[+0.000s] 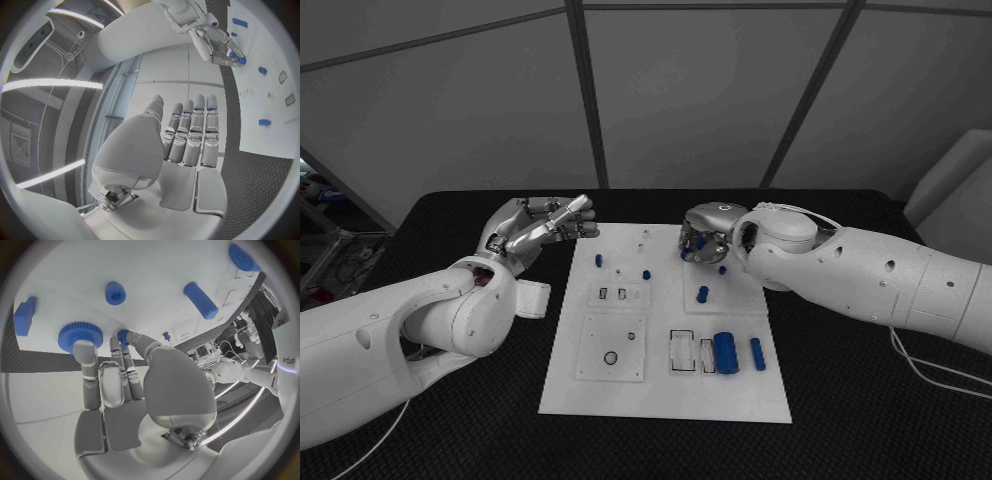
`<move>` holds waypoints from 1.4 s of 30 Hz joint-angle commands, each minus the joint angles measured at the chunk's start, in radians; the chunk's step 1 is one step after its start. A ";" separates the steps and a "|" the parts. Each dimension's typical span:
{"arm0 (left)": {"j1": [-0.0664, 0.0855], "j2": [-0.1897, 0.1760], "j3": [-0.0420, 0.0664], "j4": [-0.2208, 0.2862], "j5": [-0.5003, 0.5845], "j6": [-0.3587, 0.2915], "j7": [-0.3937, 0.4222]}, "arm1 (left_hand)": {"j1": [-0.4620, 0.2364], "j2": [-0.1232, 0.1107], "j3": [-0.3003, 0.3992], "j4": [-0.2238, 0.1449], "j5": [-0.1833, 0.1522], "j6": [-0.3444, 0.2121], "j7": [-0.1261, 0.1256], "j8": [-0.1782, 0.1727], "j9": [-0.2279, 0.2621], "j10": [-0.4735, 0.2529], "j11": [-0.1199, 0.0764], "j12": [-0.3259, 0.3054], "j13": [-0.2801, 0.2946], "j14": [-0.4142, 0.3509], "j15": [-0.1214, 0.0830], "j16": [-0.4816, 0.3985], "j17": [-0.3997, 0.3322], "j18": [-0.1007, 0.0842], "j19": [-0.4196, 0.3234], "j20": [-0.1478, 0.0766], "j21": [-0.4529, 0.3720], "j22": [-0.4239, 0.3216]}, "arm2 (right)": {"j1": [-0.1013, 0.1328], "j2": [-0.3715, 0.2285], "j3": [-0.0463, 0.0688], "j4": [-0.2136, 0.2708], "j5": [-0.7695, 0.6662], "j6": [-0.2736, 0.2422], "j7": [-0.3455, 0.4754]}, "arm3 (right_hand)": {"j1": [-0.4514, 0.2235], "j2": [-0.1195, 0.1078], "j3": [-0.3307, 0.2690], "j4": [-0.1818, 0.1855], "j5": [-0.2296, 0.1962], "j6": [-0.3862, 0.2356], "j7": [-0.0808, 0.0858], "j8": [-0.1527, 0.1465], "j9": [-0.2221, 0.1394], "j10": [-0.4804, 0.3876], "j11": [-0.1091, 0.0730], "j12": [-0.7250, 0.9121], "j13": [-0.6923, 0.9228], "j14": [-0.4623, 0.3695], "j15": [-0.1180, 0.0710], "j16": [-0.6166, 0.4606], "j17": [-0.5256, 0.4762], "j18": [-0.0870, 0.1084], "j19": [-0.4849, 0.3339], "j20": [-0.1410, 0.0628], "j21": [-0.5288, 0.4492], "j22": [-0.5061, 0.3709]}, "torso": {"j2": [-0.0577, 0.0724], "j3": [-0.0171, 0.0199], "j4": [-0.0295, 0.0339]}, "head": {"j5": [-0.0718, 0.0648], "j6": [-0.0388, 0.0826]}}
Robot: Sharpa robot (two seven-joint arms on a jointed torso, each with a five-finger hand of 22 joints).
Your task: Assemble the parts on the task board
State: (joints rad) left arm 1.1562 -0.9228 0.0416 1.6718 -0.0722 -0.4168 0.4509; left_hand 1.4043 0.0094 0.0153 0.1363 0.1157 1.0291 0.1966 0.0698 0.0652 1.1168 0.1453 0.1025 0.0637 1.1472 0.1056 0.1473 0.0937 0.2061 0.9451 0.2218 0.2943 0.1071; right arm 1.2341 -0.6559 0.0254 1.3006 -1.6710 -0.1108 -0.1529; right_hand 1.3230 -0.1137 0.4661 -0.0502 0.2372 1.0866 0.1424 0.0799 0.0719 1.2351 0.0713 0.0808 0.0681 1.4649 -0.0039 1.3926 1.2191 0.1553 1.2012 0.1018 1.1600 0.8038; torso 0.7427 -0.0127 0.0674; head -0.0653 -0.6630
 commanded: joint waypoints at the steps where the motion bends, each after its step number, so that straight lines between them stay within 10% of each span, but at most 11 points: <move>1: 0.002 -0.001 0.001 0.001 -0.001 0.013 0.002 | -0.001 -0.005 -0.001 -0.006 -0.006 0.001 0.007 -0.004 -0.002 -0.001 0.005 -0.007 0.000 0.005 0.002 -0.007 0.001 -0.023 0.006 -0.001 -0.006 -0.001 | 0.001 0.000 0.000 0.002 0.002 -0.019 0.009 | 0.017 0.004 0.012 -0.002 -0.012 0.011 -0.002 0.003 0.002 0.014 -0.001 -0.003 0.002 0.046 -0.006 0.005 0.003 -0.015 0.005 -0.007 0.009 0.009 | 0.000 0.0005 -0.0006 | 0.001 0.001; 20: 0.003 -0.005 0.001 -0.002 -0.001 0.013 -0.002 | -0.001 -0.004 0.000 -0.007 -0.006 0.000 0.007 -0.005 -0.001 -0.002 0.005 -0.009 0.000 0.005 0.002 -0.008 0.001 -0.023 0.006 -0.001 -0.007 -0.002 | 0.004 -0.010 0.002 0.044 -0.020 -0.151 -0.023 | 0.025 0.003 0.024 -0.009 -0.024 0.024 -0.001 0.006 0.002 0.025 -0.002 -0.004 0.004 0.047 -0.007 0.012 0.012 -0.017 0.010 -0.008 0.023 0.026 | 0.002 -0.0001 0.0015 | 0.001 0.012; 42: 0.007 -0.002 0.002 0.001 -0.001 0.015 -0.002 | -0.001 -0.004 0.000 -0.007 -0.006 0.000 0.007 -0.005 -0.001 -0.002 0.005 -0.009 0.000 0.005 0.002 -0.008 0.001 -0.023 0.006 -0.001 -0.007 -0.002 | 0.015 0.127 0.004 -0.085 -0.041 -0.245 -0.043 | 0.018 0.000 0.029 -0.006 -0.013 0.035 -0.001 0.007 0.003 0.035 -0.003 -0.006 0.005 0.048 -0.008 0.017 0.016 -0.019 0.013 -0.009 0.034 0.039 | 0.006 -0.0014 0.0034 | 0.010 0.013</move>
State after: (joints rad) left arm 1.1612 -0.9252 0.0422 1.6708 -0.0718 -0.4140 0.4446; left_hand 1.4043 0.0094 0.0153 0.1364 0.1157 1.0291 0.1965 0.0698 0.0653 1.1169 0.1452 0.0966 0.0636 1.1472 0.1056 0.1433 0.0934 0.2061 0.9451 0.2218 0.2943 0.1064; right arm 1.2460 -0.5337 0.0282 1.2220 -1.6994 -0.3204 -0.1928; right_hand 1.3410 -0.1119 0.4896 -0.0569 0.2191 1.1153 0.1405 0.0839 0.0727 1.2633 0.0714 0.0796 0.0715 1.4649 -0.0038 1.4061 1.2338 0.1554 1.2084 0.0946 1.1877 0.8418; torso 0.7478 -0.0131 0.0709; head -0.0554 -0.6488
